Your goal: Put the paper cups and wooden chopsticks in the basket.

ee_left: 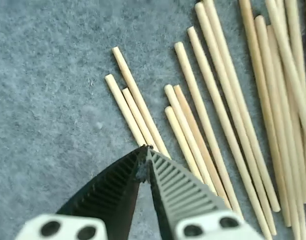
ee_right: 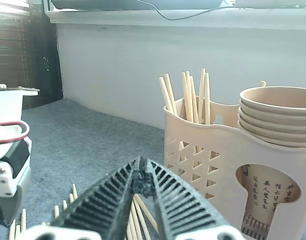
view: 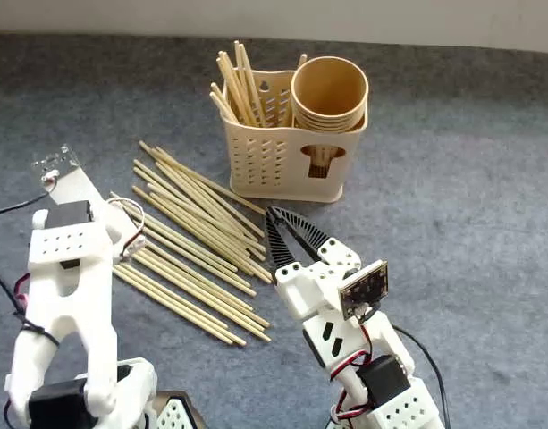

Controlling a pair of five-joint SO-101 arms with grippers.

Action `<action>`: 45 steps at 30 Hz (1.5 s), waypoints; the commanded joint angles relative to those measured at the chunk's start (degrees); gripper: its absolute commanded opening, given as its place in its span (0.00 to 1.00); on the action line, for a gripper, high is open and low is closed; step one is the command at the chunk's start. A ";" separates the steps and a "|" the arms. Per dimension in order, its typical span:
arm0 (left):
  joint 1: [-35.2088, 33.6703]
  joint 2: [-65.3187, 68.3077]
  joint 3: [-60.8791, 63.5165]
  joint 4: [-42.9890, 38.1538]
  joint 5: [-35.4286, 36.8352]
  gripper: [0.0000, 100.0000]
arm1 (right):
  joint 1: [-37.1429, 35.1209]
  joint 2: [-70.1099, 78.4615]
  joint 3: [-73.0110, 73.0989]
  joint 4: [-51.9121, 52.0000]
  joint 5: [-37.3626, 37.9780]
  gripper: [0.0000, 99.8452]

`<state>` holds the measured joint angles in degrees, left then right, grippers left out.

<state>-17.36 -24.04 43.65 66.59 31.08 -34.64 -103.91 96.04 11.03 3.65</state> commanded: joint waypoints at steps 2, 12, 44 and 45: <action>0.48 -0.92 4.00 -0.18 0.62 0.16 | -0.13 -0.75 5.67 -1.27 0.09 0.00; 0.57 16.13 4.44 -13.36 0.35 0.12 | -0.13 -0.75 5.67 -1.27 0.09 0.00; 0.40 22.11 -15.43 7.38 0.35 0.01 | -0.13 -0.75 5.67 -1.27 0.09 0.00; 0.40 22.20 -14.46 7.38 0.26 0.01 | -0.13 -0.75 5.67 -1.27 0.09 0.00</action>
<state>-17.36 -1.54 28.26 73.80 31.16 -34.64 -103.91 96.04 11.03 3.65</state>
